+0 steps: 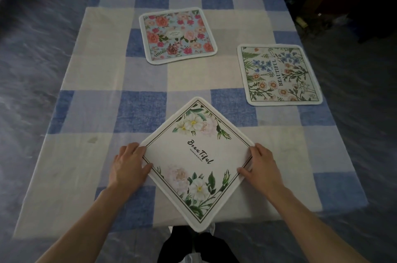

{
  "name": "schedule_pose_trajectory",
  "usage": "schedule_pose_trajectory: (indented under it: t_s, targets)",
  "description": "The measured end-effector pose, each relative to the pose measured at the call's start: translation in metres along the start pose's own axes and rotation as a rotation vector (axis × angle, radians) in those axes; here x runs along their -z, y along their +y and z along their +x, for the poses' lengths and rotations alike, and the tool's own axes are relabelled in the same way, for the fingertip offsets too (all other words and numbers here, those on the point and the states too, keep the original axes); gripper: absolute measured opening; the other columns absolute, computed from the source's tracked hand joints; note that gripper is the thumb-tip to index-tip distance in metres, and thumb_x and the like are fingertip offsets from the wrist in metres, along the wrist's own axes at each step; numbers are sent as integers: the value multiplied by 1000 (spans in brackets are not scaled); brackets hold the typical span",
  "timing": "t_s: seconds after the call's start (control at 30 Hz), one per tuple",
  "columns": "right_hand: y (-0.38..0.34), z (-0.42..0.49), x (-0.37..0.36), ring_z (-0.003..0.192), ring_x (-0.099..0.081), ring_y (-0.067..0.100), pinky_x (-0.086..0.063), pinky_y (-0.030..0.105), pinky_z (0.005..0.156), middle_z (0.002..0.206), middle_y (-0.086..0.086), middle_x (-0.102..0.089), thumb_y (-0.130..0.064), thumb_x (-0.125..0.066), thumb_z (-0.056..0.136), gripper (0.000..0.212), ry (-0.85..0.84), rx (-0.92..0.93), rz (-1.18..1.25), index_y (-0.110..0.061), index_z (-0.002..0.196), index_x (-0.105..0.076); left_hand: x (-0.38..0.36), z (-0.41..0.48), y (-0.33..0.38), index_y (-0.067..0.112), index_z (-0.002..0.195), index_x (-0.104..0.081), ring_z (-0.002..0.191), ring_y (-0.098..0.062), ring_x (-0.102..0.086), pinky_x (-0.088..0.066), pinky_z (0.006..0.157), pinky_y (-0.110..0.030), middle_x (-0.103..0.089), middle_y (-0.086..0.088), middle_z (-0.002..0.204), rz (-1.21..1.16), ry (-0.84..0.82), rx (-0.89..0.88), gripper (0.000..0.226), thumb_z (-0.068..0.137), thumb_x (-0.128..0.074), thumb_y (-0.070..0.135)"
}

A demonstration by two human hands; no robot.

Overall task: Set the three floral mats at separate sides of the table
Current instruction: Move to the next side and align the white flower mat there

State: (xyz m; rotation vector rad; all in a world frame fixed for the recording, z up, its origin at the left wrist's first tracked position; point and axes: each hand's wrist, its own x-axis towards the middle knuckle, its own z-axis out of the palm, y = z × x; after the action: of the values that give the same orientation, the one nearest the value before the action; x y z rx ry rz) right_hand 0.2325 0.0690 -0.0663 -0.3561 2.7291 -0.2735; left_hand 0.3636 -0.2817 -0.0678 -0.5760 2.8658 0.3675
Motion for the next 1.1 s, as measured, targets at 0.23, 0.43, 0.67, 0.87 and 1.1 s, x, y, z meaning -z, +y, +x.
schedule_pose_trajectory:
  t_s: [0.23, 0.43, 0.67, 0.87, 1.1]
  targets:
    - [0, -4, -4, 143, -23, 26, -30, 41, 114, 157, 8, -27, -49, -70, 81, 78, 9, -15, 24, -14, 142, -37, -5, -5, 10, 18, 126, -50, 120, -27, -42, -42, 97, -43, -44, -6, 138, 6, 1, 74, 44, 88, -61, 36]
    - [-8, -11, 3, 141, -27, 28, -34, 42, 111, 156, 9, -28, -51, -71, 78, 79, -9, -10, -29, -15, 139, -38, -4, -17, 14, 22, 129, -41, 123, -28, -38, -41, 98, -44, -33, -4, 144, -2, -31, 82, 50, 87, -58, 44]
    - [-13, -29, 10, 127, -40, 29, -41, 42, 100, 139, 8, -44, -46, -76, 74, 64, 45, 11, 29, -17, 124, -48, 4, -28, 10, 20, 126, -48, 124, -28, -40, -41, 99, -45, -43, -6, 139, -23, -8, 105, 48, 86, -59, 44]
    - [-19, -31, 12, 132, -36, 32, -36, 43, 107, 142, 12, -43, -42, -75, 78, 72, 61, -15, 101, -12, 136, -45, 18, -14, 11, 16, 123, -53, 121, -31, -43, -41, 98, -44, -46, -8, 138, 8, 24, 13, 47, 83, -62, 39]
    - [-42, -42, 5, 139, -29, 34, -33, 46, 111, 150, 16, -33, -42, -74, 80, 77, 103, -227, 177, -11, 141, -40, 37, 42, 20, 18, 124, -52, 123, -29, -41, -41, 98, -42, -46, -6, 135, -50, -53, -165, 44, 86, -58, 38]
